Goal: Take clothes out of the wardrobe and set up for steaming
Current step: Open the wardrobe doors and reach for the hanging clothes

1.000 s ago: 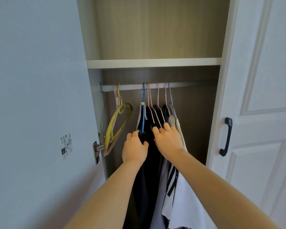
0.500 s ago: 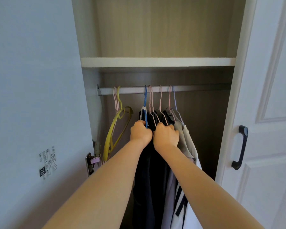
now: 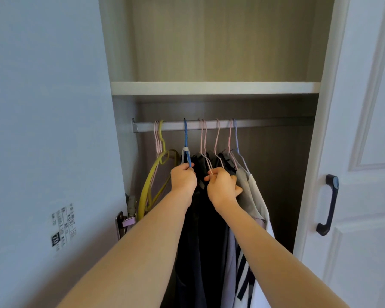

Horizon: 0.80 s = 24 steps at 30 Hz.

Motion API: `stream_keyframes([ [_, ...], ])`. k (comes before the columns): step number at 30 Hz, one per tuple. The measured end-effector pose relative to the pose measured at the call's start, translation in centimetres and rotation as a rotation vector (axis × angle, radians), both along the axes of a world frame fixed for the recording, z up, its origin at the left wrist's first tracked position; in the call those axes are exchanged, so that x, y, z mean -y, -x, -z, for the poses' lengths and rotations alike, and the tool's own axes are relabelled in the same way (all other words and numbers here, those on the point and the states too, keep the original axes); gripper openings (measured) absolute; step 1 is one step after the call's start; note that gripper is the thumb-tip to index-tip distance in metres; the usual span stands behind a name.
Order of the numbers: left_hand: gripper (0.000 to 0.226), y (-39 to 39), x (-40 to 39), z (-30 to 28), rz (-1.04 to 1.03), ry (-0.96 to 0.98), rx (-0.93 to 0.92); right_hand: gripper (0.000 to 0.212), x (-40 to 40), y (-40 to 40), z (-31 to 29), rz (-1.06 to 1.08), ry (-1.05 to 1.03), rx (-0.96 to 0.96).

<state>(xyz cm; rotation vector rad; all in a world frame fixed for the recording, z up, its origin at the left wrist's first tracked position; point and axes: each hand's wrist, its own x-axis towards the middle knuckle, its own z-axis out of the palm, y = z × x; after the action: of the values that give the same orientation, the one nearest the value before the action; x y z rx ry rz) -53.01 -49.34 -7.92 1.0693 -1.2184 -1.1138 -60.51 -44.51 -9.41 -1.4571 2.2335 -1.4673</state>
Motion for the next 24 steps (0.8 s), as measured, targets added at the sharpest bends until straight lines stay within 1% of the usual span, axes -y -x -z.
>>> stream_keyframes([
  [3,0.032,0.0,-0.2,-1.0,-0.062,0.041,-0.036,0.028,-0.5,-0.5,-1.0,-0.015,0.009,-0.008],
  [7,0.031,0.4,-1.2,-1.3,-0.077,0.144,0.038,0.026,-1.6,-0.8,-2.2,-0.026,0.037,0.073],
  [9,0.031,0.4,-1.7,-1.1,-0.090,0.160,0.020,0.025,-2.6,-1.1,-2.3,-0.038,0.036,0.075],
  [14,0.030,0.3,-2.5,-2.2,-0.098,0.137,-0.024,0.022,-5.4,-1.1,-2.4,-0.058,0.073,0.127],
  [17,0.030,0.5,-2.8,-2.6,-0.097,0.123,-0.036,0.020,-6.8,-0.7,-2.9,-0.078,0.113,0.124],
  [22,0.029,0.3,-2.8,-3.6,-0.072,0.082,-0.070,0.018,-8.2,-0.6,-3.5,-0.108,0.102,0.158],
  [24,0.029,0.1,-2.9,-3.9,-0.057,0.077,-0.057,0.017,-8.5,-0.5,-3.5,-0.112,0.104,0.173],
])
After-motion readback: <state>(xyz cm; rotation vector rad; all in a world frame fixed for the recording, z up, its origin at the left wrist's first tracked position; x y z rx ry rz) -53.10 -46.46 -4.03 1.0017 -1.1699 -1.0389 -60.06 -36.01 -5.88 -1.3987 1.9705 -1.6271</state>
